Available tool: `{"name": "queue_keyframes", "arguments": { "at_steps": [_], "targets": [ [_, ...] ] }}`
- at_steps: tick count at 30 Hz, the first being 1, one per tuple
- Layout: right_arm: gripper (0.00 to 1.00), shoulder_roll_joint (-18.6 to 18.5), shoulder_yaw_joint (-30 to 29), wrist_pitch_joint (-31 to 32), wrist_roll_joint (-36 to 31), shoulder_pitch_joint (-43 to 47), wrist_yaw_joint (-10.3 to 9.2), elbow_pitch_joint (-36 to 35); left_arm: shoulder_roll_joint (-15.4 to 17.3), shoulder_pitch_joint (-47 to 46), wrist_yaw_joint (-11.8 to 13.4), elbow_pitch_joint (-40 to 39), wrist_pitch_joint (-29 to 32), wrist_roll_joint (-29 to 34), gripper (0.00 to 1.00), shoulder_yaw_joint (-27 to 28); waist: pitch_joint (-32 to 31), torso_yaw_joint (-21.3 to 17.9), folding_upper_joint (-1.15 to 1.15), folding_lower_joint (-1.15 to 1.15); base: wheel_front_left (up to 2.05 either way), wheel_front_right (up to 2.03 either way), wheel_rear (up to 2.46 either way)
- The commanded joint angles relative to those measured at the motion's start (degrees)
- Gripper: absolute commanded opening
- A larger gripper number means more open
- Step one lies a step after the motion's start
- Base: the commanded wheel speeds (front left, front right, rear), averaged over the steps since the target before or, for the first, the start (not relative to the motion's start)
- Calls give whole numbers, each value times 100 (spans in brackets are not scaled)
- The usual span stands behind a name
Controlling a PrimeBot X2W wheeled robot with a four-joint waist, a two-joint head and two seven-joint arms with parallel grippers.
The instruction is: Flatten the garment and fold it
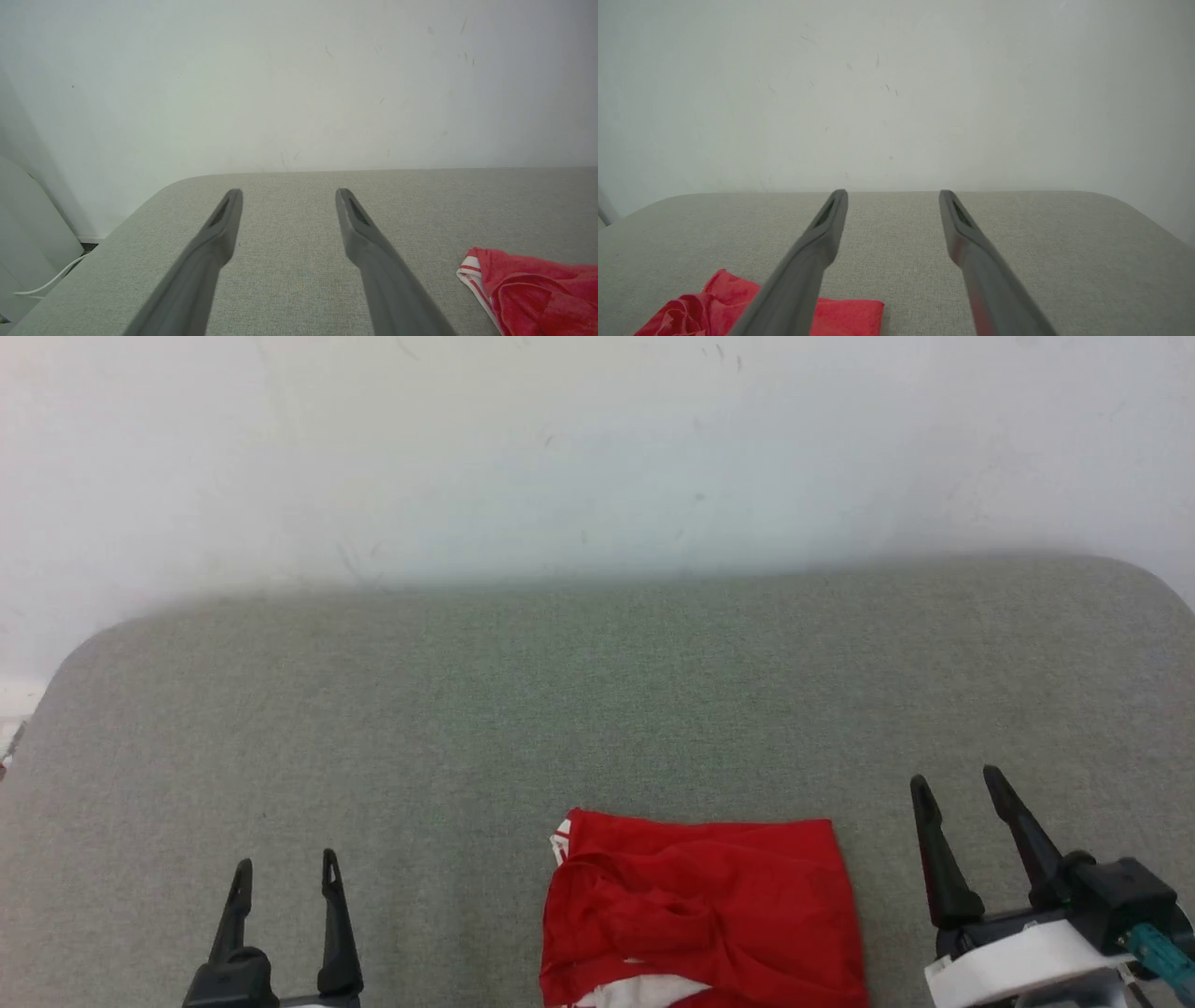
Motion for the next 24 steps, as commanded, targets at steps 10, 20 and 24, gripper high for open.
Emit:
{"name": "queue_keyframes", "arguments": {
  "at_steps": [10, 20, 24],
  "targets": [
    [100, 66, -81, -26, -77, 49, -4, -40, 0, 18, -90, -12, -27, 29, 100, 7, 12, 47, 0, 1, 0, 0, 0],
    [100, -633, 205, 764, -37, -1349, -4, -567, -28, -33, -66, -23, -27, 9, 100, 47, 75, -29, 0, 1, 0, 0, 0],
    [100, -1141, 697, 2149, 281, -1877, -4, -432, -44, -59, -50, -27, -27, 3, 100, 24, 125, -15, 0, 1, 0, 0, 0]
  ]
}}
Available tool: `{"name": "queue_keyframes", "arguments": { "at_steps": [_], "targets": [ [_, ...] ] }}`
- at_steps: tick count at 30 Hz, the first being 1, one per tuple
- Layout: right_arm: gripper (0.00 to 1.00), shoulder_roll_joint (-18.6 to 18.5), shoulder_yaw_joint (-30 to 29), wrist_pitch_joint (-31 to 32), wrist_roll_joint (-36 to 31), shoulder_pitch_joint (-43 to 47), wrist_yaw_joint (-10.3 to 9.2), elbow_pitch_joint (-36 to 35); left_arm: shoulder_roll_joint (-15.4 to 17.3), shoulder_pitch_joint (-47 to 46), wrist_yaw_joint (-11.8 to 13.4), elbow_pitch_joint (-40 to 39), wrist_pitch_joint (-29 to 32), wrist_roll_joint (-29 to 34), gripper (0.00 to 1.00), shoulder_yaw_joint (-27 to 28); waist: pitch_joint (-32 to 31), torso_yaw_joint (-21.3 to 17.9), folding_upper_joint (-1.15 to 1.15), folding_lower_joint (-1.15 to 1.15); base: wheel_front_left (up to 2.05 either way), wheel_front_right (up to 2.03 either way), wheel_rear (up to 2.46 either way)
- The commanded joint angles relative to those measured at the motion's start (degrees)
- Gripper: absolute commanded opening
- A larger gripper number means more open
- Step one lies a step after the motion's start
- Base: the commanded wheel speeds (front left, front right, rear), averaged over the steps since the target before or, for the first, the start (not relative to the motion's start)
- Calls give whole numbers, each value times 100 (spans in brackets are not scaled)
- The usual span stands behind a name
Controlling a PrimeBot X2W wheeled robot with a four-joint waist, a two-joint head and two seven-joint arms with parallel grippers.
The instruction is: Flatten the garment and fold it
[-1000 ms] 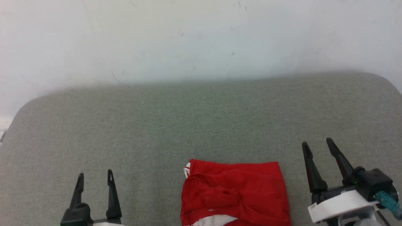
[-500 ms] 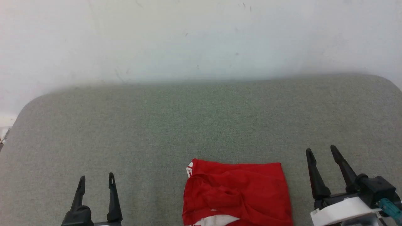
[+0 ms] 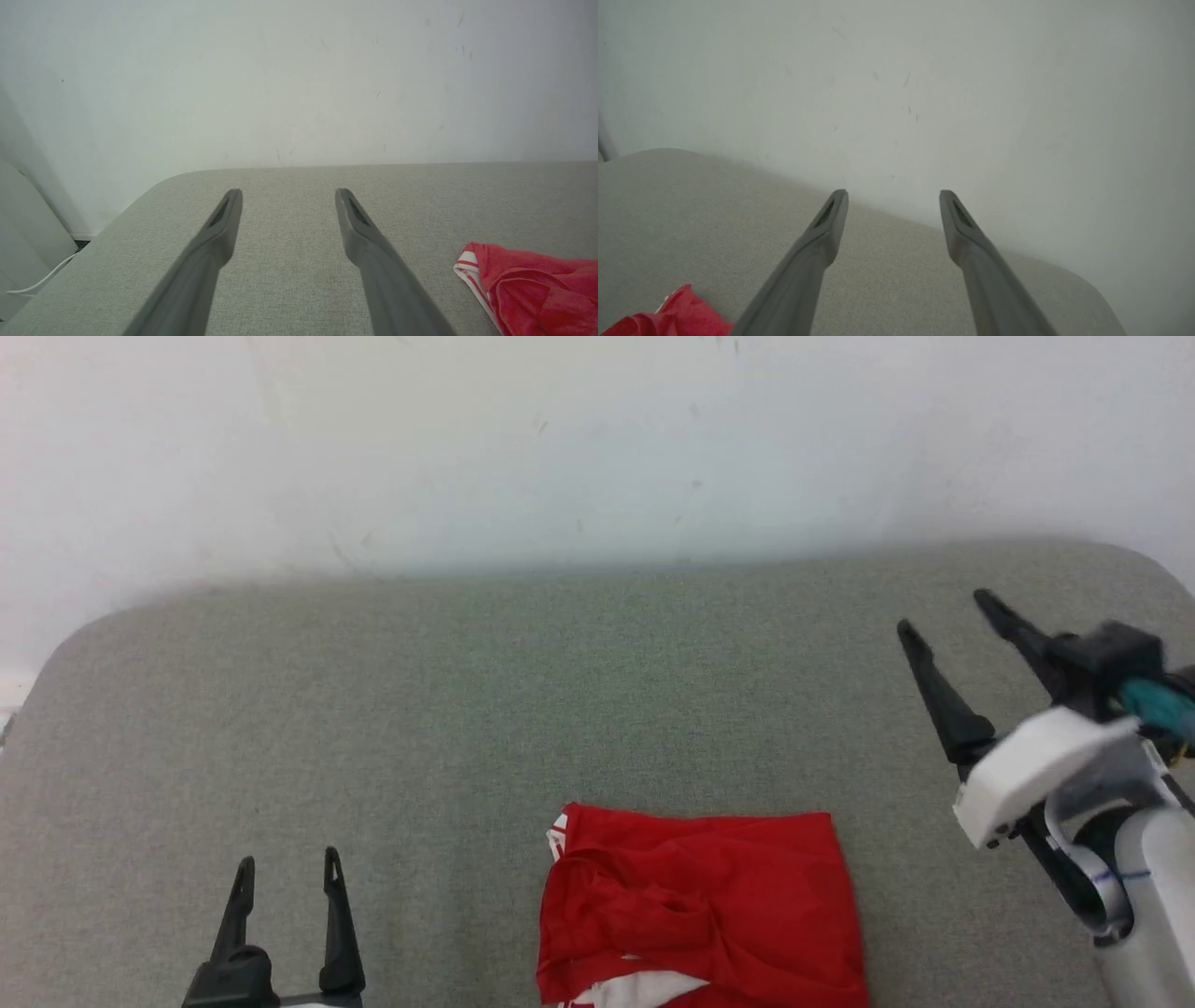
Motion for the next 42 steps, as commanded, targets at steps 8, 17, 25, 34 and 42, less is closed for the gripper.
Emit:
{"name": "queue_keyframes", "arguments": {
  "at_steps": [8, 17, 25, 34, 42],
  "targets": [
    [100, -1204, 1546, 3362, 2157, -715, -4, 412, -47, -117, 25, -15, -27, -21, 100, -19, 189, 51, 0, 0, 0, 0, 0],
    [100, -1477, 2168, 4774, 3507, -907, -4, 1005, -63, -417, 21, -21, -27, -35, 100, -23, 595, 166, 0, 0, 0, 0, 0],
    [100, -1077, 2405, 4652, 3686, -1046, -4, 1646, -70, -707, -27, -18, -27, -21, 100, -69, 1003, 350, 0, 0, 0, 0, 0],
    [27, -840, 3036, 4215, 3771, -877, -4, 2101, -79, -912, -6, 37, -27, -53, 100, -71, 1281, 482, 0, 0, 0, 0, 0],
    [0, -1133, 3320, 3584, 3970, -1249, -4, 1757, -84, -804, 33, 116, -27, -63, 100, -8, 996, 317, 0, 0, 0, 0, 0]
  ]
}}
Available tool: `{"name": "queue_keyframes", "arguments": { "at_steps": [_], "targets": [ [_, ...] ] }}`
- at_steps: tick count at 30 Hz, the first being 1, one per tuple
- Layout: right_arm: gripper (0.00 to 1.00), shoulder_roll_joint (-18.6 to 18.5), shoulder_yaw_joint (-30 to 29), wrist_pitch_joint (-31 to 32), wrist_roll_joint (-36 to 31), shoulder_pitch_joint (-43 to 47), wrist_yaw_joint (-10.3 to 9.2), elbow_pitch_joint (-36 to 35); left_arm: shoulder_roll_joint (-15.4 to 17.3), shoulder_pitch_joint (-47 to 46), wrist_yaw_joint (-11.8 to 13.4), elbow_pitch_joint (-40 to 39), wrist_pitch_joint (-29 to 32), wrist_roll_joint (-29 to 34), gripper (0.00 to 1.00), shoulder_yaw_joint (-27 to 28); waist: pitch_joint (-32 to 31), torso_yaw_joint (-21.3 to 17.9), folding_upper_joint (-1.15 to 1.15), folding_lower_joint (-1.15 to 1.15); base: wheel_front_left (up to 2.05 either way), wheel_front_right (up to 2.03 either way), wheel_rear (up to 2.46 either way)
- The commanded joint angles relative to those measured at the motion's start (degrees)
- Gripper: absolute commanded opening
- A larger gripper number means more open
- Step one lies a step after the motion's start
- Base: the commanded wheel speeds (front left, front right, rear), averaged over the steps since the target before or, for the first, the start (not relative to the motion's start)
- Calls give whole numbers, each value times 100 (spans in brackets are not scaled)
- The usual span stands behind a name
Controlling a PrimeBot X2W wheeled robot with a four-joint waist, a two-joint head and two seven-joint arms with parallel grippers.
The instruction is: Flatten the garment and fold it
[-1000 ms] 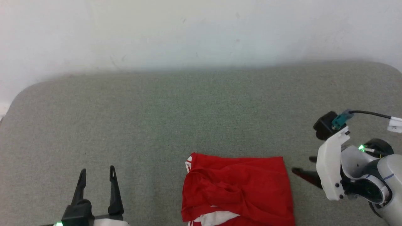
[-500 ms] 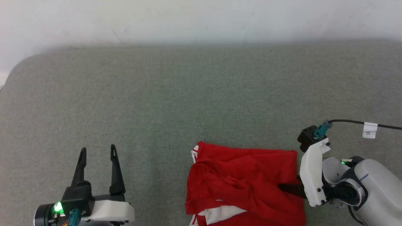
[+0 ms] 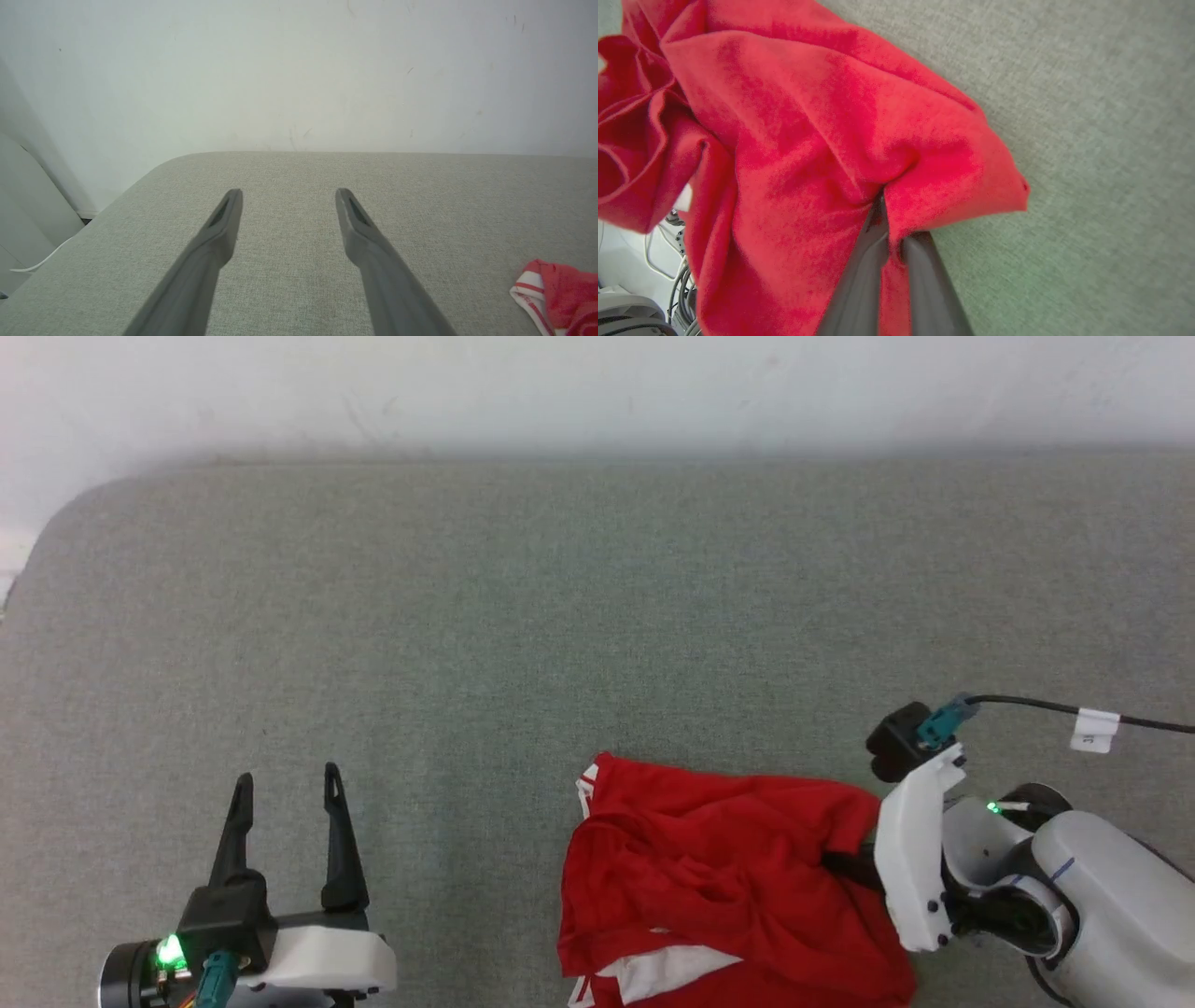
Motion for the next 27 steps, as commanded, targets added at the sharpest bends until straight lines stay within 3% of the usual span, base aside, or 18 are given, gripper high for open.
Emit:
{"name": "queue_keyframes", "arguments": {
  "at_steps": [1, 6, 13, 20, 27],
  "targets": [
    [0, 49, 67, -43, 41, -47, -3, -41, -29, 48, 35, 11, -27, -9, 100, 25, -151, -141, 0, -1, 0, 0, 0],
    [0, -357, 250, -372, -54, -389, -3, -669, -31, 231, 90, -63, -27, -53, 100, 112, -296, -509, 0, -1, 0, 0, 0],
    [0, -1100, 455, -613, -500, -950, -3, -1102, -33, 317, 149, -238, -27, -96, 100, 262, -111, -1378, 0, -1, 0, 0, 0],
    [0, -1624, 495, -1038, -1208, -1611, -3, -715, 36, 154, 85, -536, -27, -4, 100, 477, 588, -2279, 0, -1, 0, 0, 0],
    [0, -1701, 167, -1559, -1655, -2089, -3, 378, 279, -251, -34, -862, -27, 134, 100, 546, 1371, -2519, 0, -1, 0, 0, 0]
  ]
}}
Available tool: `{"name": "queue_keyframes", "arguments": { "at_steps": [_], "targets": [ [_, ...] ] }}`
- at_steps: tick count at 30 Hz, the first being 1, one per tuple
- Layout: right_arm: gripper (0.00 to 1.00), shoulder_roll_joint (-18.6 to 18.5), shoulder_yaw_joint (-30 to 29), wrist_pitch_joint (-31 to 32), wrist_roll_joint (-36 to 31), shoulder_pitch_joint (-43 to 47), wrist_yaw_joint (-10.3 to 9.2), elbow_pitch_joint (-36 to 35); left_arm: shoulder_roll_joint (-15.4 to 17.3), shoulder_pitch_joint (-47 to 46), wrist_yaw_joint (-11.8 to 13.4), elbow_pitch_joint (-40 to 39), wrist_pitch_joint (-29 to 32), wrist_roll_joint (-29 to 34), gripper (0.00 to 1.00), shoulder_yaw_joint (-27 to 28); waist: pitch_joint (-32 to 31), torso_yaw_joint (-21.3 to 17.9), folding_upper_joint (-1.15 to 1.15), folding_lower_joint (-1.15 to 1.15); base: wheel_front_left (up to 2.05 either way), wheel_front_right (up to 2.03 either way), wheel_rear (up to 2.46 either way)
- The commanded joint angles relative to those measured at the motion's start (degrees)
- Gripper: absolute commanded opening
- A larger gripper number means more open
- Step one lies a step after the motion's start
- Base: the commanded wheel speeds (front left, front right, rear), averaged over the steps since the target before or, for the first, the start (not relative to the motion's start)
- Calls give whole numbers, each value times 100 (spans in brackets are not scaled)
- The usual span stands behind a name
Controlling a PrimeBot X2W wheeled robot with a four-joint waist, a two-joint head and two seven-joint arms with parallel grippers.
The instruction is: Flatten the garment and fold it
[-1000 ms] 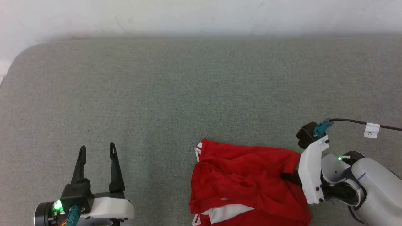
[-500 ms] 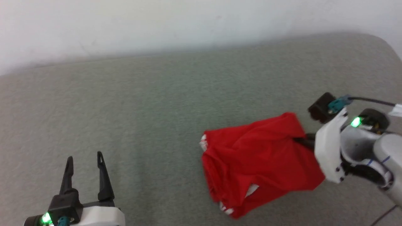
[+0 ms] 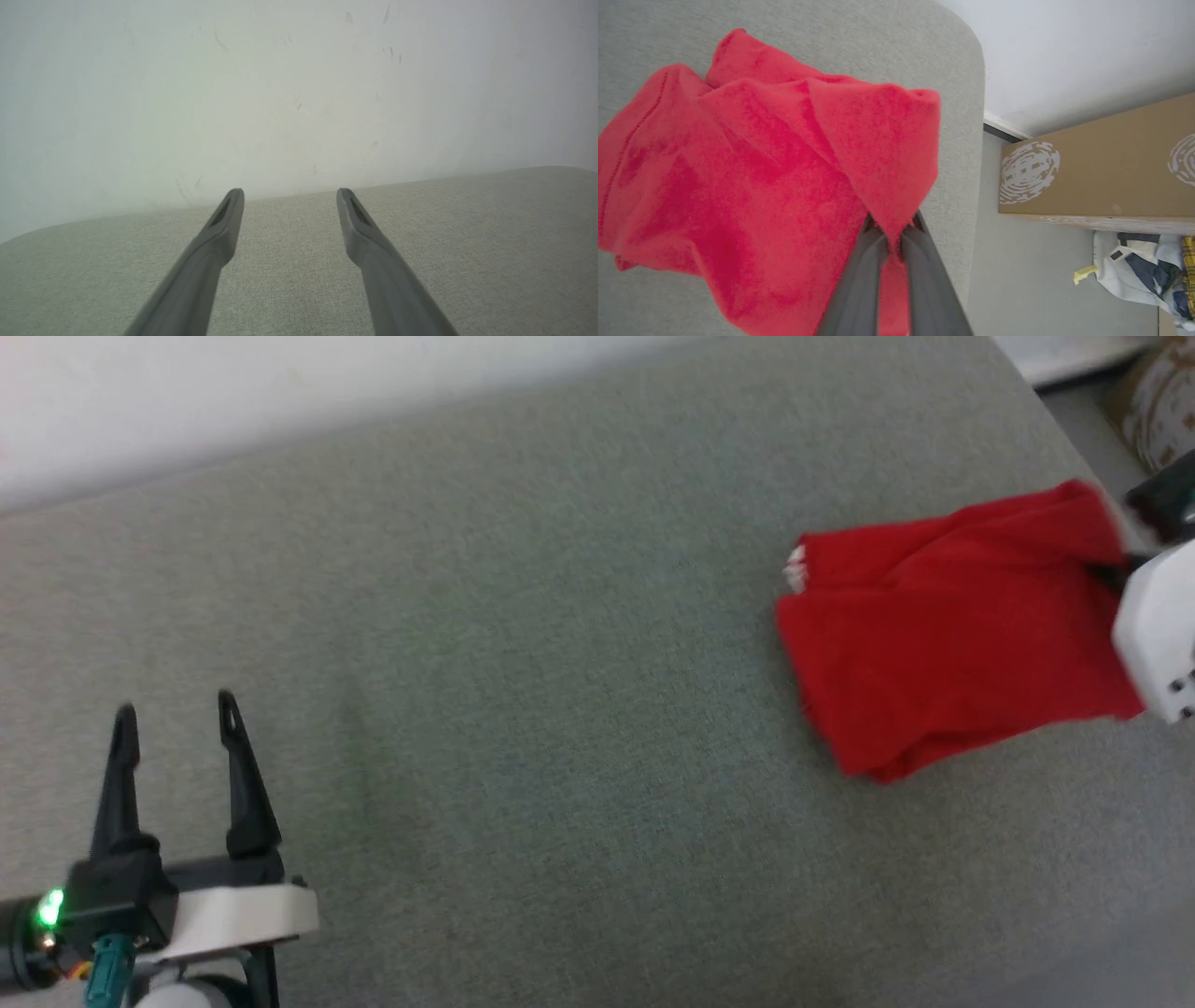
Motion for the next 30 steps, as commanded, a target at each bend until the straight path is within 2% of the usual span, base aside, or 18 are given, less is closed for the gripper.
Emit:
{"name": "queue_keyframes", "arguments": {
  "at_steps": [1, 11, 18, 20, 21, 25, 30],
  "targets": [
    [0, 15, -56, -94, -101, -156, -8, 123, 57, -107, -38, -53, -27, 72, 100, 18, 820, -383, 0, 0, 0, 0, 0],
    [0, 414, -1097, -793, -577, -917, -8, 2211, 270, -572, -101, -476, -27, 115, 100, -5, 1670, -102, 0, 0, 0, 0, 0],
    [0, 705, -1560, -1090, -1090, -1184, -8, 3252, 276, -734, -78, -616, -27, 97, 100, -38, 1876, 39, 0, 0, 0, 0, 0],
    [45, 842, -1733, -1146, -1082, -1198, -8, 3508, 259, -751, -69, -583, -27, 80, 100, -43, 1804, 60, 0, 0, 0, 0, 0],
    [100, 896, -1804, -1246, -1113, -1210, -8, 3600, 246, -752, -58, -556, -27, 69, 100, -38, 1739, 66, 0, 0, 0, 0, 0],
    [100, 930, -1977, -1787, -1378, -1249, -8, 3856, 163, -670, -17, -437, -27, 18, 100, -18, 1308, 115, 0, 0, 0, 0, 0],
    [100, 874, -2412, -2916, -1767, -1332, -8, 4017, 40, -447, 25, -324, -27, -39, 100, 4, 718, 230, 0, 0, 0, 0, 0]
  ]
}}
